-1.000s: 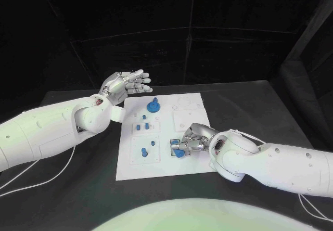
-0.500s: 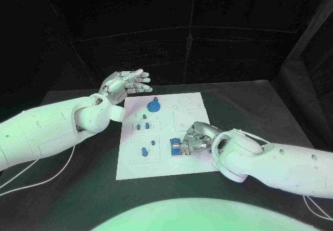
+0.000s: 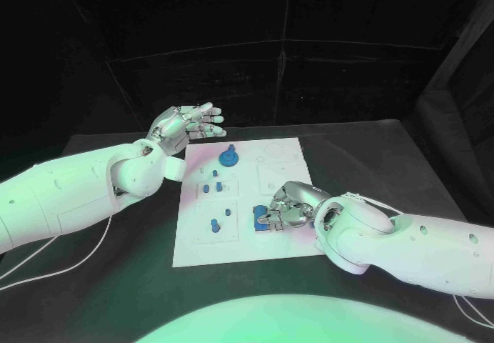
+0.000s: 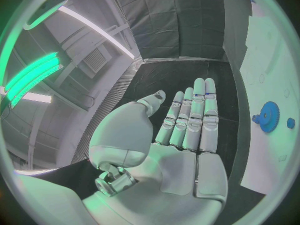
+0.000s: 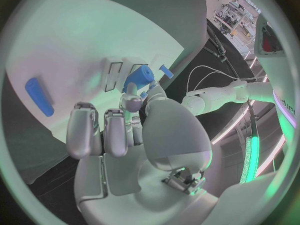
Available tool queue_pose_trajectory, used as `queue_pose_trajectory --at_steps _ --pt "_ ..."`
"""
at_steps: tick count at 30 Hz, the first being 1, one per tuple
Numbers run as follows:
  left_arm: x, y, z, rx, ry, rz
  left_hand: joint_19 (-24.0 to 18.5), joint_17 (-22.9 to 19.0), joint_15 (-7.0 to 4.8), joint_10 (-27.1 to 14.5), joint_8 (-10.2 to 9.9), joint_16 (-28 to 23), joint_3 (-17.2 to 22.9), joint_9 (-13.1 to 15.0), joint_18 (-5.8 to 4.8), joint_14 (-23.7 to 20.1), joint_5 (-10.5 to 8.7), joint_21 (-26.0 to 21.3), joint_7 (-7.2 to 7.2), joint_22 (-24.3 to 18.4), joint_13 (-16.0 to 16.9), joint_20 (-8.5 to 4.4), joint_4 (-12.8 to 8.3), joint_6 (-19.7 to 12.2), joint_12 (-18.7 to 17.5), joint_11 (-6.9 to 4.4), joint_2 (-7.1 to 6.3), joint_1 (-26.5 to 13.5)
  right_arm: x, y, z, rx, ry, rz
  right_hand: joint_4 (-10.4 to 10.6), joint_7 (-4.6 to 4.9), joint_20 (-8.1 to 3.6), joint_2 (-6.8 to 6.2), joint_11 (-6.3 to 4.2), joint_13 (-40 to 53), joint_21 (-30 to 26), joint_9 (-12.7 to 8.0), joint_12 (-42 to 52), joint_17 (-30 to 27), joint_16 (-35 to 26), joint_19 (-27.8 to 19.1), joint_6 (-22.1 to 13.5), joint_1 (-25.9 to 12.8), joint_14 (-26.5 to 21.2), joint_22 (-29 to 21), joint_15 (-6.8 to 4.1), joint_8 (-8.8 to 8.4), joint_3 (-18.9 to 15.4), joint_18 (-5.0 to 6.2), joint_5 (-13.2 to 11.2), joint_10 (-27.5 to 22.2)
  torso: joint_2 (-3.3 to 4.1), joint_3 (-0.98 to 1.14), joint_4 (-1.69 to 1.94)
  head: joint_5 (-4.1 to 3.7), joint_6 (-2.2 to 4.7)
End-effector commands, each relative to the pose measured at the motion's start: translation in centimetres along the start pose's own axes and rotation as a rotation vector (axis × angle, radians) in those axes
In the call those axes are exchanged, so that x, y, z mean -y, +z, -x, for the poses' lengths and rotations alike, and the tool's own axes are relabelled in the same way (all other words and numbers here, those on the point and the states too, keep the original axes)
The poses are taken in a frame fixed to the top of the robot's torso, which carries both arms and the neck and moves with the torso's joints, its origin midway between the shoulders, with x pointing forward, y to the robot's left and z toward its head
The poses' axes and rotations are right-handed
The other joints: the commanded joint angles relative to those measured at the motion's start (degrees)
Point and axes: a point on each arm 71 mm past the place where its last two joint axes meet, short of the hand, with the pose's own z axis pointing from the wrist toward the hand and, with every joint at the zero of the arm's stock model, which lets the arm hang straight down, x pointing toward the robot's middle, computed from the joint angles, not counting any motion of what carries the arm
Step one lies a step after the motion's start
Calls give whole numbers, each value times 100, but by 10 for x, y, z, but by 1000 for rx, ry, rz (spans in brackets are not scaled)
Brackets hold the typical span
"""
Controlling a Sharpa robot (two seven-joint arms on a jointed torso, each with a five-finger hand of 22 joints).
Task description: Assemble the parts on the task board
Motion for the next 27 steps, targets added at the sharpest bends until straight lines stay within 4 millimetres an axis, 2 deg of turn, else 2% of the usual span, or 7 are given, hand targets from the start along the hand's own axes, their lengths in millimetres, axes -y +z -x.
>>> queue_pose_trajectory --at_steps 1,3,9,15,22,27 --pt "2 0 -1 -12 -5 -12 7 -8 24 -42 19 -13 -42 7 27 -9 15 -23 19 -9 7 26 1 -53 21 11 -58 -6 0 1 -1 -2 -46 2 -60 -24 -17 88 -5 15 27 14 36 23 31 6 -30 84 338 21 3 32 18 -106 59 34 -2 -6 12 11 -12" --pt "2 0 -1 -11 -5 -11 7 -8 24 -42 19 -13 -42 7 27 -9 15 -23 19 -9 7 26 1 -53 21 11 -58 -6 0 2 -1 -5 -52 -1 -83 -29 -20 130 -10 23 33 20 45 35 37 10 -29 130 340 34 0 35 24 -108 111 41 -2 -6 11 38 -25" --pt "2 0 -1 -12 -5 -9 7 -8 24 -42 19 -13 -42 7 27 -9 15 -23 19 -9 7 26 1 -53 21 11 -58 -6 0 2 -3 -29 -64 -1 -118 -33 -22 129 -14 34 44 28 55 57 46 18 -30 177 344 58 -2 36 7 -113 138 48 -6 -9 -1 60 -41" --pt "2 -1 1 -9 -4 -9 8 -8 24 -46 22 -11 -42 7 28 -10 15 -25 19 -14 7 26 -5 -54 27 10 -61 0 2 0 -3 -48 -71 1 -161 -34 -23 102 -15 38 52 36 57 69 51 23 -29 225 345 76 -4 39 -22 -117 114 51 -8 3 -13 101 -49" --pt "3 -2 3 -5 -2 -9 9 -8 24 -47 23 -11 -42 7 28 -10 15 -25 19 -16 7 27 -7 -55 28 10 -61 2 4 -1 -2 -49 -73 -3 -202 -35 -23 99 -17 23 49 43 29 62 45 19 -29 282 342 74 -4 39 -38 -116 97 43 -5 -2 -4 107 -54" --pt "3 -3 3 -4 -2 -9 9 -8 24 -47 23 -11 -42 7 28 -10 15 -25 19 -16 7 27 -7 -55 28 10 -61 2 4 -2 -1 -35 -64 4 -201 -31 -23 99 -15 13 49 43 13 53 40 18 -31 278 340 73 -3 38 -46 -116 96 38 0 4 -2 118 -50"
